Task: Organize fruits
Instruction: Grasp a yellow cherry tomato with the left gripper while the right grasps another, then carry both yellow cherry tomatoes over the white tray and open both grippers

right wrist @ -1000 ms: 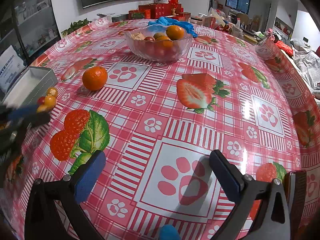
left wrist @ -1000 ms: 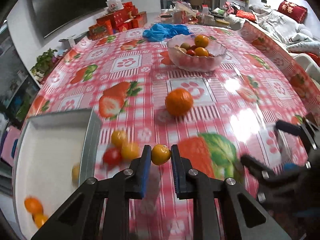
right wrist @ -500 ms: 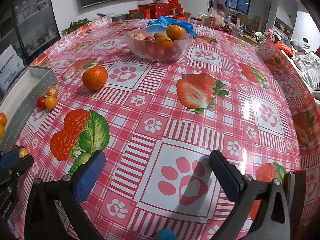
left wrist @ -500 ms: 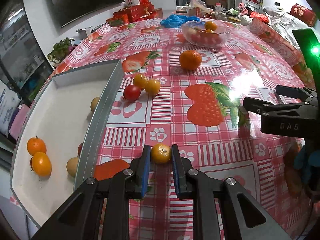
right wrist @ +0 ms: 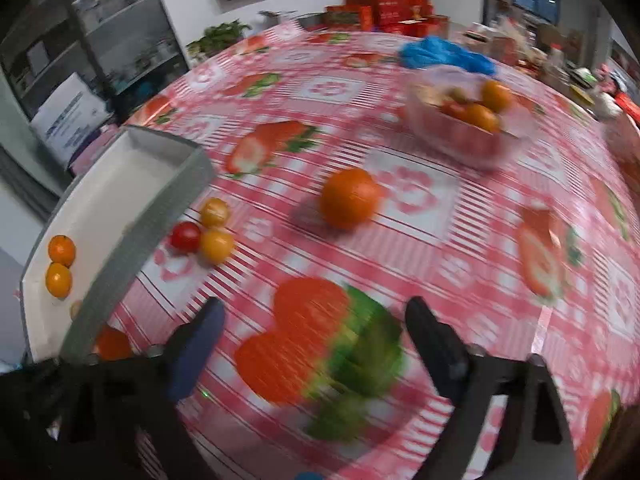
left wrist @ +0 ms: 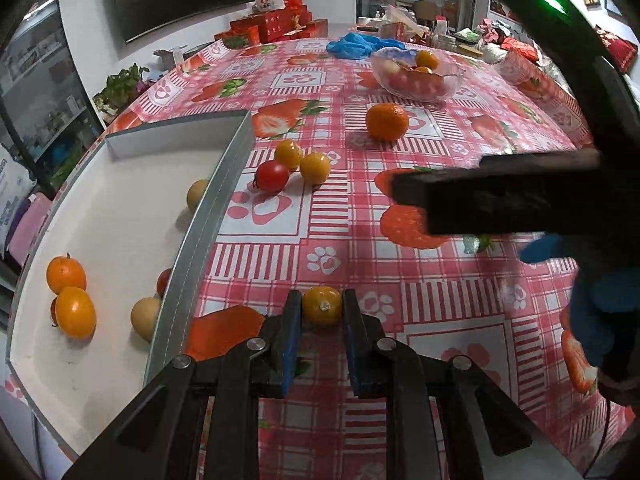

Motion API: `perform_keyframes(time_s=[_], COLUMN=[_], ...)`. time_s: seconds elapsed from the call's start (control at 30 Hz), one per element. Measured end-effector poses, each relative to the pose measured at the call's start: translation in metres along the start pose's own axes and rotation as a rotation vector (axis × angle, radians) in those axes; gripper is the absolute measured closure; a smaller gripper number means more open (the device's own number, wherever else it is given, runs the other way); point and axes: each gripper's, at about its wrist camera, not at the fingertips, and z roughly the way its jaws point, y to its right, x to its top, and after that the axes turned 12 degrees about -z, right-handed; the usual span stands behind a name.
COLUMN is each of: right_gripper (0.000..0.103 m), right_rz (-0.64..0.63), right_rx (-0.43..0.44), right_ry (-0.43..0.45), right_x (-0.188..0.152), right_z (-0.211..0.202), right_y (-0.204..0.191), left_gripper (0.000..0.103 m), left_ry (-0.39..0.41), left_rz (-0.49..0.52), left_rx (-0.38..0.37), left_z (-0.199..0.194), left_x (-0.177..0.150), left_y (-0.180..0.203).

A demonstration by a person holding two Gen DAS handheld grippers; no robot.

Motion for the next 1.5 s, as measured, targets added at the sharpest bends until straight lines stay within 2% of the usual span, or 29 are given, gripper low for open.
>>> perform_keyframes(time_s=[0.13,0.3,0.37,0.4,0.43,0.47,0.6,0.8,0.93,1.17,1.5], right_gripper=[0.026,0.035,0.045,0.058,0.076,0.078,0.078,0.078,0.078,0.078,0.078], right_rz=[-0.054,-0.116,-0.142,-0.156,-0.163,-0.161,-0.104,-0.019,0.033,0.043,0.041], right_rx=[-0.007,0.000,-0.010,-0.010,0.000,0.015,0.057,0.077,0.083,0.088,0.071], right_ry=[0.004,0.018,0.024,0.029,0.035,0.038,0.049,0.045,0.044,0.065,0.069], right_x=[0.023,0.034,0.035,0.035,0.036,0.034,0.025,0.001,-0.017,-0.034,-0.038], right_z=[0.021,0.031,0.033,0.034,0.034,0.032,0.025,0.001,-0.013,-0.033,-0.042], right_y=[-0.014,-0.034,-0.043,-0.046,-0.048,-0.049,-0.037,-0.009,0.004,0.006,0.002], left_gripper=[0.082,0.082,0.082,0.082,0.082,0.082,0.082,0.082,0.082,0.082,0.082], left_ry=[-0.006,-0.010,-0.009,-0.008,-0.007,-0.007,-0.008,-0.028,-0.033,-0.047,0.001], left_rz=[-0.025,-0.044,-0.045,-0.044,-0.044,-0.047,-0.051,-0.113,-0.129,-0.154,-0.132], left_rx=[-0.015,-0.029,-0.030,-0.030,-0.030,-0.030,-0.034,-0.090,-0.095,-0.100,-0.095], left_z=[0.000,0.000,0.001,0.001,0.001,0.001,0.001,0.000,-0.001,-0.006,-0.029], left_x=[-0.001,0.001,0.001,0.000,0.000,0.000,0.001,0.003,0.002,0.000,0.003], left_y=[-0.006,-0.010,-0.010,-0.010,-0.011,-0.011,-0.011,-0.022,-0.024,-0.027,-0.025])
